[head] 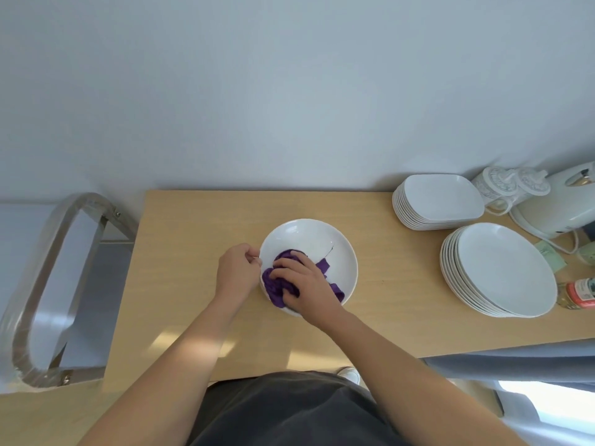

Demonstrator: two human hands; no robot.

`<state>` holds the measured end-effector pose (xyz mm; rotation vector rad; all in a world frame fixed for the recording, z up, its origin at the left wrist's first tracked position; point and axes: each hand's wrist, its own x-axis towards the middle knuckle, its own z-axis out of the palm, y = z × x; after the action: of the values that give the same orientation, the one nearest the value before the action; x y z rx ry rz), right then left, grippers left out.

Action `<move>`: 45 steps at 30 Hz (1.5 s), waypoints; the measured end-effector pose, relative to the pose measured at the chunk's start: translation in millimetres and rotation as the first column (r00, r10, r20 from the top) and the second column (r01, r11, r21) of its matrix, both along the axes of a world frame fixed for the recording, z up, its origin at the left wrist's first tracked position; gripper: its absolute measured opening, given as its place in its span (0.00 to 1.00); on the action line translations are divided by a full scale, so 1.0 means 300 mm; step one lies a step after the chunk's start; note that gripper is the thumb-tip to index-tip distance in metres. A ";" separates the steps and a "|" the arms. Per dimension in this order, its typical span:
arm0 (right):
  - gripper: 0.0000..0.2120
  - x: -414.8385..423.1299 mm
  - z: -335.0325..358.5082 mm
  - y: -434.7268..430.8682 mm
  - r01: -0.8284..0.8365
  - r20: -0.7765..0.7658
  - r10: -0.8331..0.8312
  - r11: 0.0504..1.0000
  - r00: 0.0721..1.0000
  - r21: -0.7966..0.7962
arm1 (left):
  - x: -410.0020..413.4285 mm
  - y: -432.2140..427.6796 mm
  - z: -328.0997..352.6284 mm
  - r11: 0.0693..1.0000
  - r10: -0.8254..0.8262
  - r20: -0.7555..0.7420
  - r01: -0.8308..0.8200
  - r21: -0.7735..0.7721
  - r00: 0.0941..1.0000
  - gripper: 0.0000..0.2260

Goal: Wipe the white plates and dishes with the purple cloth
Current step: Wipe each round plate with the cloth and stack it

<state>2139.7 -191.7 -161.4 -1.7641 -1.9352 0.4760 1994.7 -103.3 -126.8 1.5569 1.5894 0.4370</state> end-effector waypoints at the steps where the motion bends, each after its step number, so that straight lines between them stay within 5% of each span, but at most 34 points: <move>1: 0.17 0.014 0.002 0.008 -0.021 0.020 0.021 1.000 1.000 0.009 | 0.000 0.000 0.001 1.000 0.000 0.000 0.000 0.002 1.000 0.05; 4: 0.16 0.050 -0.005 0.047 -0.004 0.126 0.005 1.000 0.992 -0.002 | 0.001 -0.003 0.009 1.000 -0.007 0.007 0.007 0.006 1.000 0.05; 9: 0.21 0.084 0.042 0.049 0.403 0.302 -0.339 0.897 0.891 -0.181 | -0.002 -0.022 0.015 1.000 0.004 0.025 -0.004 -0.005 1.000 0.06; 16: 0.19 0.008 0.151 -0.109 0.443 0.352 -0.314 0.805 0.882 -0.393 | -0.002 -0.028 0.016 0.999 0.032 -0.002 -0.032 0.000 0.999 0.05; 20: 0.18 -0.051 0.201 -0.153 0.273 0.097 -0.258 0.847 0.961 -0.456 | 0.001 -0.030 0.015 1.000 0.025 0.008 -0.025 -0.007 1.000 0.05; 25: 0.13 -0.010 0.238 -0.191 0.191 -0.165 -0.293 0.870 0.942 -0.455 | 0.015 -0.045 0.015 0.993 -0.031 -0.125 0.045 0.112 0.992 0.09; 30: 0.17 0.064 0.277 -0.231 0.497 -0.384 -0.594 0.804 0.707 -0.327 | 0.065 -0.111 0.033 0.877 -0.215 -0.347 0.337 0.343 0.913 0.16; 34: 0.16 0.123 0.320 -0.252 0.643 -0.503 -0.688 0.706 0.523 -0.297 | 0.110 -0.165 0.041 0.745 -0.513 -0.340 0.606 0.279 0.788 0.14; 39: 0.16 0.151 0.294 -0.282 0.645 -0.490 -0.684 0.710 0.540 -0.281 | 0.155 -0.224 0.028 0.553 -0.735 -0.443 0.832 0.048 0.514 0.18; 45: 0.18 0.134 0.182 -0.289 0.643 -0.343 -0.659 0.745 0.670 -0.176 | 0.156 -0.249 0.026 0.522 -0.751 -0.461 0.852 0.021 0.472 0.13</move>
<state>2179.8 -278.3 -106.7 -2.0465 -0.9236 0.5410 2041.6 -178.0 -119.0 2.5133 0.8474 -0.2694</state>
